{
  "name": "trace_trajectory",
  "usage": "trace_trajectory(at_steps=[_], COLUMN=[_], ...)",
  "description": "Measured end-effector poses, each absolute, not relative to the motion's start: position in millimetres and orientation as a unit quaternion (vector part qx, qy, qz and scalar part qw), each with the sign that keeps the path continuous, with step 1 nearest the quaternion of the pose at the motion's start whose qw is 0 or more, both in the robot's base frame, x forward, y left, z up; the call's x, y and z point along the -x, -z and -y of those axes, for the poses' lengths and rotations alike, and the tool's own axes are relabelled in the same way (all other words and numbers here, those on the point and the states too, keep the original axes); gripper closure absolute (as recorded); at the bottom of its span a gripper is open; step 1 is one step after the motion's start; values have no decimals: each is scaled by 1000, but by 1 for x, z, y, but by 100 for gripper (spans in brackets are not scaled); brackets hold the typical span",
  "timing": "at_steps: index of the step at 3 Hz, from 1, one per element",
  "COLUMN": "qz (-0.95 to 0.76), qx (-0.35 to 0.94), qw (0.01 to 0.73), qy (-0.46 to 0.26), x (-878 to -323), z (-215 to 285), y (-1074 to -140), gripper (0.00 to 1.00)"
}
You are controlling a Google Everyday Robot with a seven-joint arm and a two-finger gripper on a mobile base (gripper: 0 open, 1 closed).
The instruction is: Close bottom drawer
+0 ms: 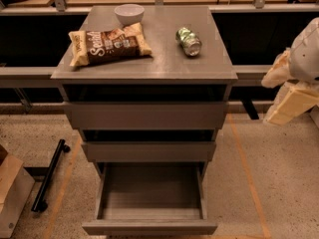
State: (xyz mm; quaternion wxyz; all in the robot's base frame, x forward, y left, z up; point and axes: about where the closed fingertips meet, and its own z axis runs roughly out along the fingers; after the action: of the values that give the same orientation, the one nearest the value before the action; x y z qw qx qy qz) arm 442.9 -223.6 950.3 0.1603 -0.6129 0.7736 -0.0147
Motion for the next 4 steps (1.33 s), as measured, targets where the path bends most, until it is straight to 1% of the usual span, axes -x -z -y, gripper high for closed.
trace_trajectory(at_steps=[2,3,4], qz=[-767,-782,-785], qx=[626,608,605], qw=[139,129,127], qy=[-26,-42,-45], x=[-461,-469,-470], z=[254,266,267], y=[-846,-813,-807], gripper=[88,100,100])
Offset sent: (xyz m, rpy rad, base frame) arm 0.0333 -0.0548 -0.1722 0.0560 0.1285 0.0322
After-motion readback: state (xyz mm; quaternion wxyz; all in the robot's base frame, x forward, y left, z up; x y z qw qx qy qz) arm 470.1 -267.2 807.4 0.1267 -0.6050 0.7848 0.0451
